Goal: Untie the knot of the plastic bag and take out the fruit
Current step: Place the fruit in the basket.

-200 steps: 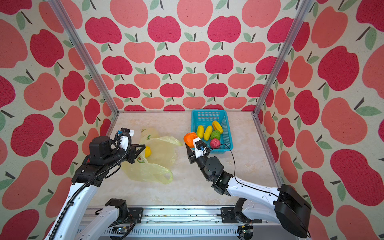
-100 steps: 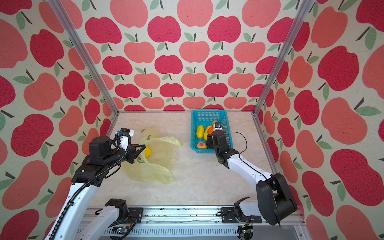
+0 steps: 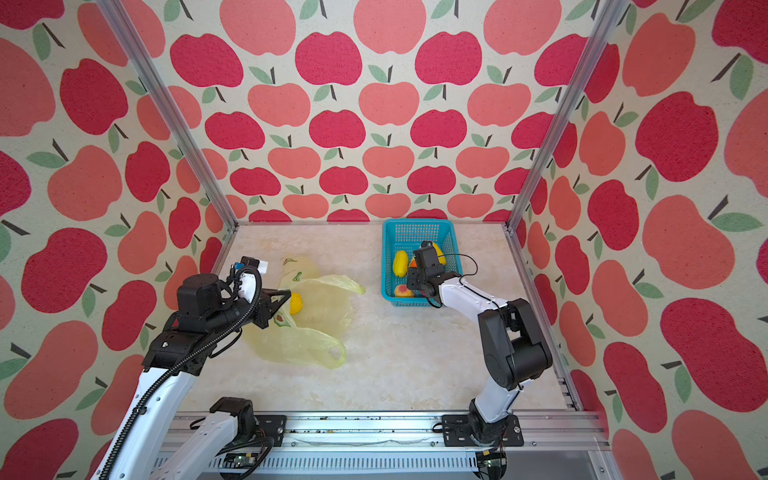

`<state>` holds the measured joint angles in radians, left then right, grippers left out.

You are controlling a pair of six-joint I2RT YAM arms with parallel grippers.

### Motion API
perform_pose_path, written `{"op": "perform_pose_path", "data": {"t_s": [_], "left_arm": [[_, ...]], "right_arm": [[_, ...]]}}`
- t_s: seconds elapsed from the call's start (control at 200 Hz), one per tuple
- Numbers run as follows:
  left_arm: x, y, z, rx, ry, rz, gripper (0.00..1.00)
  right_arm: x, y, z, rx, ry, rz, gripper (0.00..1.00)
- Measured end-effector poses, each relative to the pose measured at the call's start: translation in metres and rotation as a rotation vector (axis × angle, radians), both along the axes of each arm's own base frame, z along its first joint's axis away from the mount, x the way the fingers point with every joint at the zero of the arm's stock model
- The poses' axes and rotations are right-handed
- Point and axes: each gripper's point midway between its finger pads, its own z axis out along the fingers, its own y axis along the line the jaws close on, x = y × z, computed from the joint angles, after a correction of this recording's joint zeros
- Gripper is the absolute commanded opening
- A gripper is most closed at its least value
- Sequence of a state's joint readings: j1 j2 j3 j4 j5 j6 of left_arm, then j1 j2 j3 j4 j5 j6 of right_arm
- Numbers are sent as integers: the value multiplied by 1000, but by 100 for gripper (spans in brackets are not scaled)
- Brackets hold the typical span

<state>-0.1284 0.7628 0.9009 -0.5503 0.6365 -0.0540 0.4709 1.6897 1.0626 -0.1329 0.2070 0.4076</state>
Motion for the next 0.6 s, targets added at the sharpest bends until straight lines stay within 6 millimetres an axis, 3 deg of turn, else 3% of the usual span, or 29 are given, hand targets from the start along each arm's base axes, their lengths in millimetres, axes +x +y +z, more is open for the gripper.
{"op": "perform_pose_path", "data": {"t_s": [0.1,0.26,0.475,0.6], "left_arm": [[-1,0,2,-1,-8,0,0],[-2,0,1,-2,-7,-3,0],[0,3,1,-2,-5,12,0],[0,3,0,-4,0,11,0]], "right_arm": [[-5,-3,3,0,7,-13,85],[-22,-5,24,9,-40,-5,91],[-44,0,81,68,-134,-25,88],[-59,14,127,198,-205,-24,96]]}}
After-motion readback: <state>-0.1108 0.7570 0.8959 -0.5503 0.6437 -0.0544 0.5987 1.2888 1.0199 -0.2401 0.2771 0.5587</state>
